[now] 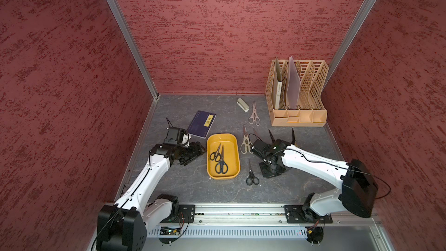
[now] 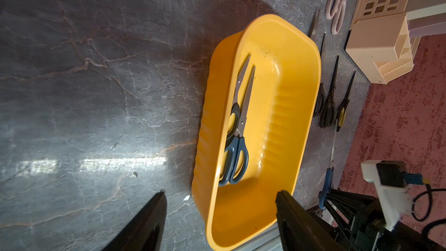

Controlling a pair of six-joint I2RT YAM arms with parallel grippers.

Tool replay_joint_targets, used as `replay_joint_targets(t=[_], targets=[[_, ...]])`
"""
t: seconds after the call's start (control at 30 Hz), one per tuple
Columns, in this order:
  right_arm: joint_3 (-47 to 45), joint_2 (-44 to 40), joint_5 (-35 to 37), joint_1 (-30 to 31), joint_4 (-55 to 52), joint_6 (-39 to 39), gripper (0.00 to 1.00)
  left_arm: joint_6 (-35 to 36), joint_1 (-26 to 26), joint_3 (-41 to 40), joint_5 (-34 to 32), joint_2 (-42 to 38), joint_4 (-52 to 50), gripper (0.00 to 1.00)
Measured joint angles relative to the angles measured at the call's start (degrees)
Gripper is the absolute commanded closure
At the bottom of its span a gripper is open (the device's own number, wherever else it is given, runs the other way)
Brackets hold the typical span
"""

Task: Take the scissors out of the storage box
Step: Place the scissors at the center of the board.

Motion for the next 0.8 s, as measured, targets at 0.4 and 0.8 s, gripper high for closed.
replay_joint_targets(t=[0.4,0.8], targets=[[-4.57,6.95,-1.64,-0.13,11.28,2.25,0.93,-1.07,-0.63,-0.04,-2.40,-4.26,-2.86,0.25],[-4.68,8.50,-1.68,-0.13,13.09,4.07,0.69,-1.46,-0.63,-0.44,-3.30,-5.44,-4.24,0.25]])
